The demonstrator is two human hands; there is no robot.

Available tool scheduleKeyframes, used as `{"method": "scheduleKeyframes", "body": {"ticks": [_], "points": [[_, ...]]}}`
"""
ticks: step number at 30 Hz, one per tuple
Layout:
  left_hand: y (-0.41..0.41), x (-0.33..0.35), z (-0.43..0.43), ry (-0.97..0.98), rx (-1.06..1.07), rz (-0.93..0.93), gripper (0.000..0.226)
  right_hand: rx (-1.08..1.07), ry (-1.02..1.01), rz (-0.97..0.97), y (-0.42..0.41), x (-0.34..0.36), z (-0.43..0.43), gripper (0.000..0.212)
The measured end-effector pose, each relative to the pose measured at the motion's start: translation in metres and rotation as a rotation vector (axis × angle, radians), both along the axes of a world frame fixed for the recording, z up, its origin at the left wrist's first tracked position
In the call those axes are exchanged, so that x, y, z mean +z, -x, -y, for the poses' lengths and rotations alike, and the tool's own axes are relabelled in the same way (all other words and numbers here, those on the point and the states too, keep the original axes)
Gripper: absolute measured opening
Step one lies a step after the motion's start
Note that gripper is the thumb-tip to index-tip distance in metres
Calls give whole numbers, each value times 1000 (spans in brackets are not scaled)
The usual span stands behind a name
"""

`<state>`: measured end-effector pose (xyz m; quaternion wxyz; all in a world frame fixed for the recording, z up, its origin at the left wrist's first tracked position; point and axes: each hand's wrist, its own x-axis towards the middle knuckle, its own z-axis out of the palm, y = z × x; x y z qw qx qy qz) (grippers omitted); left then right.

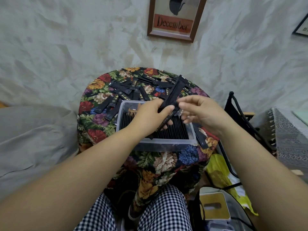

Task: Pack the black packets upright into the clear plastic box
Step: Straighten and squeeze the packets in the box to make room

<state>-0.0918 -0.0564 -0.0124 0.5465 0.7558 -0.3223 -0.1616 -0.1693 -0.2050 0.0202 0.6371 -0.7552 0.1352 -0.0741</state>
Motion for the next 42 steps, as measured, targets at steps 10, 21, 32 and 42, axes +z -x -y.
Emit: {"method": "scheduleKeyframes", "body": {"ticks": [10, 21, 32, 42], "points": [[-5, -9, -8, -134, 1, 221, 26, -56, -167, -8, 4, -2, 12, 4], [-22, -31, -31, -445, -80, 374, 38, -133, 727, -257, -21, -9, 51, 39], [-25, -35, -28, -474, -59, 381, 35, -139, 968, -195, -44, -12, 45, 40], [-27, -37, -29, -480, -53, 378, 33, -177, 1064, -96, -47, -13, 48, 42]]}}
